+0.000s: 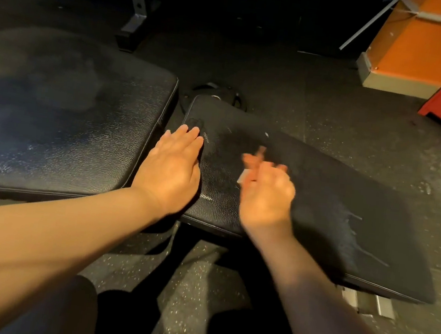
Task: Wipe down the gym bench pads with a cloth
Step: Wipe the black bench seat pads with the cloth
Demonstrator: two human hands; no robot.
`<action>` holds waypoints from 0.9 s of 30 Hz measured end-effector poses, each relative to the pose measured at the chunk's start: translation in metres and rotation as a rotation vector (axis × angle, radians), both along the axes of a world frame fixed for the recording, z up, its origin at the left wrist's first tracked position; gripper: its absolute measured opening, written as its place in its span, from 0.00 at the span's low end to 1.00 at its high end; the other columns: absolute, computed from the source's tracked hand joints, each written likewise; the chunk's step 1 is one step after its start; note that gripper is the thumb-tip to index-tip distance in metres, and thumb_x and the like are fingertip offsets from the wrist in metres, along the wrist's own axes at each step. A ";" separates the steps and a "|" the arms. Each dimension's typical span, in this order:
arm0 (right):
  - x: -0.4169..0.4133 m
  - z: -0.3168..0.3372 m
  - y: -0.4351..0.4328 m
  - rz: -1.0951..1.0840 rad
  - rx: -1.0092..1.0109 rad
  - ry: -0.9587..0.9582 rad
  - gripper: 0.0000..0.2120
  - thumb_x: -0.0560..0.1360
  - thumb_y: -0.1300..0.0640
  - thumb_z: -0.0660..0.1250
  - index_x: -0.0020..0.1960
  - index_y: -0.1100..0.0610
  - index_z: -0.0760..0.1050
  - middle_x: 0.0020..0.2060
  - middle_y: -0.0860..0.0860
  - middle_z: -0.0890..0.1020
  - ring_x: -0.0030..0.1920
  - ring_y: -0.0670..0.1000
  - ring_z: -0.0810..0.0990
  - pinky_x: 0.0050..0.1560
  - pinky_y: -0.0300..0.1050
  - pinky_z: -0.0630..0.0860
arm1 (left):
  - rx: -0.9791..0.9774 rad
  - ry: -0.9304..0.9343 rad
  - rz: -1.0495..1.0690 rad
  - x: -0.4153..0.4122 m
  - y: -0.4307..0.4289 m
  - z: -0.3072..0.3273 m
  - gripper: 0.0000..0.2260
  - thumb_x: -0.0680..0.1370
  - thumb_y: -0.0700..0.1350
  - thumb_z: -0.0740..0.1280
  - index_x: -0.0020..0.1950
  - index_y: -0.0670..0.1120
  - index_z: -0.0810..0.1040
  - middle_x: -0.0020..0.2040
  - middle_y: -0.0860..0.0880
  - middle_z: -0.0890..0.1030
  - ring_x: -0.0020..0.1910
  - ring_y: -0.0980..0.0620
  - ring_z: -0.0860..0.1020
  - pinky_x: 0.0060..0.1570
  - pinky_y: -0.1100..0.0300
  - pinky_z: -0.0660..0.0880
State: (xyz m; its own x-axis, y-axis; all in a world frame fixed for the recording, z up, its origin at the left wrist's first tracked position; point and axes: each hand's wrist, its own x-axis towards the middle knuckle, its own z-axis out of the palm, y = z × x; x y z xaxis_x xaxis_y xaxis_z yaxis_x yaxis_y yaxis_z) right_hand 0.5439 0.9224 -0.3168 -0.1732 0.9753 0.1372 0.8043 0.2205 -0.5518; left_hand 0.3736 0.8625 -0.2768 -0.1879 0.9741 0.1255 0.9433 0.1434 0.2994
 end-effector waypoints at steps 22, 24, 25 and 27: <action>0.102 0.015 -0.003 -0.169 0.247 -0.502 0.24 0.77 0.33 0.57 0.53 0.53 0.76 0.36 0.55 0.81 0.39 0.59 0.83 0.38 0.48 0.78 | -0.199 0.341 0.026 0.042 0.007 0.000 0.29 0.82 0.54 0.47 0.81 0.42 0.51 0.82 0.42 0.49 0.80 0.42 0.44 0.78 0.44 0.44; 0.099 0.013 -0.007 -0.027 0.383 -0.384 0.23 0.76 0.36 0.59 0.59 0.50 0.79 0.42 0.53 0.81 0.45 0.57 0.81 0.45 0.49 0.79 | -0.204 0.338 0.025 0.042 0.007 -0.001 0.30 0.82 0.54 0.46 0.81 0.42 0.50 0.82 0.42 0.48 0.80 0.42 0.43 0.78 0.44 0.44; 0.094 0.008 -0.003 0.162 0.257 -0.259 0.24 0.76 0.37 0.60 0.66 0.47 0.76 0.54 0.51 0.80 0.58 0.55 0.77 0.58 0.49 0.75 | -0.209 0.338 0.024 0.042 0.007 -0.001 0.30 0.82 0.54 0.46 0.81 0.42 0.49 0.82 0.42 0.47 0.80 0.42 0.43 0.78 0.43 0.44; 0.078 0.000 0.000 0.493 -0.050 -0.012 0.27 0.78 0.39 0.60 0.76 0.41 0.66 0.77 0.42 0.63 0.78 0.45 0.55 0.78 0.47 0.54 | -0.219 0.346 0.019 0.042 0.007 -0.001 0.30 0.83 0.54 0.45 0.81 0.42 0.48 0.82 0.42 0.46 0.80 0.42 0.41 0.78 0.43 0.43</action>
State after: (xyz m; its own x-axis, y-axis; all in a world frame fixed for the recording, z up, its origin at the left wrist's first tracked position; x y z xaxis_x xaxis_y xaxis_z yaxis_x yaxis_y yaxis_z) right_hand 0.6219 0.9219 -0.3171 -0.6167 0.7824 0.0871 0.6177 0.5495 -0.5625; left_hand 0.4160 0.8693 -0.2782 -0.1893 0.9816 -0.0257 0.9795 0.1869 -0.0751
